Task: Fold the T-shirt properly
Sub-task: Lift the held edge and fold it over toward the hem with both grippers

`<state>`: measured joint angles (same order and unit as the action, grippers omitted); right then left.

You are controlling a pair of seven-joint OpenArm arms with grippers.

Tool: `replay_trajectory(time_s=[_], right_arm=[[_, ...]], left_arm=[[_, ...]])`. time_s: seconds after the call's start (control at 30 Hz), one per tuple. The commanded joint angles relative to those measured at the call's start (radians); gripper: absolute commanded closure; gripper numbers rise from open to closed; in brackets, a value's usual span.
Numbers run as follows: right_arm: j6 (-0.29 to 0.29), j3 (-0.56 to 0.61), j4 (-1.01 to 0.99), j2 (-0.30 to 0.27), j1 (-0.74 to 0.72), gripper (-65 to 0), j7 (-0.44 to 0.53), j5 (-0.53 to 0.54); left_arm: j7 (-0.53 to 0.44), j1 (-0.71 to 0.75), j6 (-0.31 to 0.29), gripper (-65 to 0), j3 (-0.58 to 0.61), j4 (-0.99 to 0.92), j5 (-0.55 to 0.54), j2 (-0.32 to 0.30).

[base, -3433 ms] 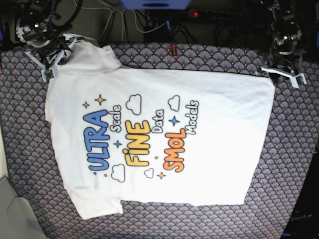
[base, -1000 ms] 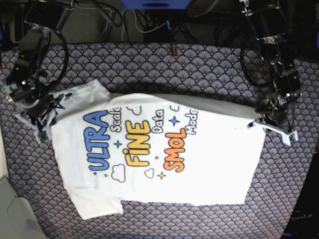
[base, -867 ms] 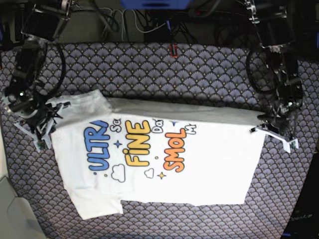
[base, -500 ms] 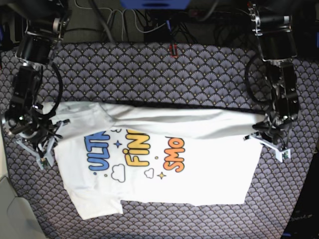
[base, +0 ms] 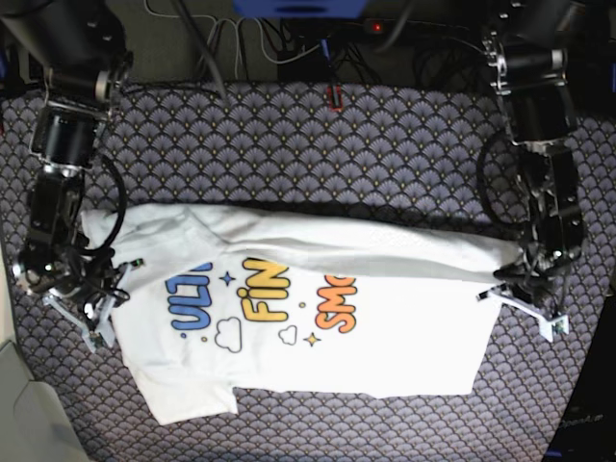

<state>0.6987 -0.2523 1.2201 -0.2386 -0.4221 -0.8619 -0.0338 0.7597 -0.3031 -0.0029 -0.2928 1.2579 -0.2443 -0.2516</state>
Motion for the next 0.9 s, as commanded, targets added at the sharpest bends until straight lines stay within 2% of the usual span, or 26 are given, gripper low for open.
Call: replay_trajectory(time_s=[0.0, 0.1, 0.23, 0.37, 0.57, 0.87], right_arm=[[-0.001, -0.002, 0.002, -0.014, -0.045, 0.0, 0.034, -0.025], [-0.001, -0.003, -0.021, -0.005, -0.060, 0.0, 0.082, -0.102], [-0.001, -0.003, -0.023, 0.008, -0.060, 0.0, 0.109, -0.148], [-0.001, -0.003, -0.023, 0.028, -0.060, 0.0, 0.112, -0.191], [-0.001, -0.005, -0.023, 0.025, -0.059, 0.0, 0.131, -0.219], [-0.001, -0.005, -0.023, 0.020, -0.079, 0.0, 0.132, -0.219]], left_arm=[[-0.019, -0.038, 0.002, -0.6, -0.004, 0.016, 0.015, -0.012], [-0.019, -0.040, 0.001, -0.5, -0.004, 0.016, 0.047, -0.008], [-0.021, -0.040, 0.001, -0.5, -0.004, -0.004, 0.055, -0.012], [-0.105, -0.035, 0.001, -0.5, -0.006, -0.073, 0.055, -0.012], [-0.173, -0.034, -0.001, -0.8, -0.004, -0.159, 0.055, -0.012], [-0.179, -0.069, -0.001, -0.8, -0.003, -0.166, 0.055, -0.013]])
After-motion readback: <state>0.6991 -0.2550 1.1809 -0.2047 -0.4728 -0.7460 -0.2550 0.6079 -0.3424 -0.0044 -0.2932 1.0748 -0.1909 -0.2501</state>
